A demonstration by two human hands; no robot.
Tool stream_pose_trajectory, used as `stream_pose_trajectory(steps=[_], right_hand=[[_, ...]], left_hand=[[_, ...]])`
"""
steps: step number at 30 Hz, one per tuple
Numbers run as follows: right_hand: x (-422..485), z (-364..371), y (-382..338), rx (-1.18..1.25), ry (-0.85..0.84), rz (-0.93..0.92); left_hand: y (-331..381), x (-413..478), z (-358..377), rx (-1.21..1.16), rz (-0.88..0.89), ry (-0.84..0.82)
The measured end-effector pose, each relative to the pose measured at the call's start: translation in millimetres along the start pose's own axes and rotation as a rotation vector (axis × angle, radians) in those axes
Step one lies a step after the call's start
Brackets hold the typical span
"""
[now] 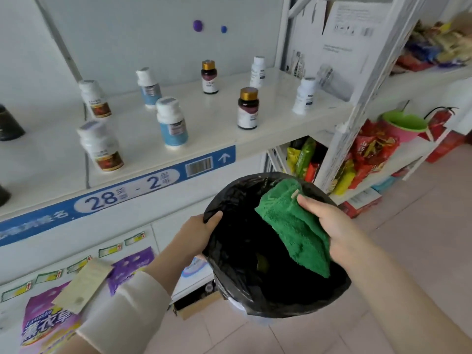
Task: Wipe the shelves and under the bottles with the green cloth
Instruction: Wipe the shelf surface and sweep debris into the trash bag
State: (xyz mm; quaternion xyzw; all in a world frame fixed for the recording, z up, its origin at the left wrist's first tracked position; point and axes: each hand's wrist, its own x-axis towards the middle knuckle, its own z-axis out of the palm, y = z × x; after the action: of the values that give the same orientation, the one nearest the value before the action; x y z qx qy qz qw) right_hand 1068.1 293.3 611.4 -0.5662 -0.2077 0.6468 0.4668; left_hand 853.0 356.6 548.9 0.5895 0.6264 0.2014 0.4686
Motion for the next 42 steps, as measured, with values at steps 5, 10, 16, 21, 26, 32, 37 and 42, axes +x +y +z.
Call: stream_pose_trajectory(steps=[5,10,16,21,26,32,37,42], right_hand=[[33,-59,-36,0.106,0.039,-0.077],[76,-95,-89,0.149,0.057,-0.099],[120,-121,-149,0.118,0.139,-0.188],[150,-143,-206,0.090,0.174,-0.385],[195,-152,-256,-0.216,0.252,-0.622],[264,-150,-300,-0.857,0.367,-0.906],[315,-146,-303,-1.333,0.150,-0.919],[322,-140,-288,-1.384,-0.104,-0.876]], left_hand=[[46,38,41,-0.024,-0.025,-0.046],[84,86,66,-0.072,0.013,-0.054],[124,135,92,-0.040,0.065,-0.098],[149,158,112,0.024,0.072,-0.139],[167,171,133,0.057,0.044,-0.147],[181,179,166,0.015,-0.029,-0.120],[197,180,192,-0.101,-0.162,0.026],[204,174,201,-0.151,-0.242,0.198]])
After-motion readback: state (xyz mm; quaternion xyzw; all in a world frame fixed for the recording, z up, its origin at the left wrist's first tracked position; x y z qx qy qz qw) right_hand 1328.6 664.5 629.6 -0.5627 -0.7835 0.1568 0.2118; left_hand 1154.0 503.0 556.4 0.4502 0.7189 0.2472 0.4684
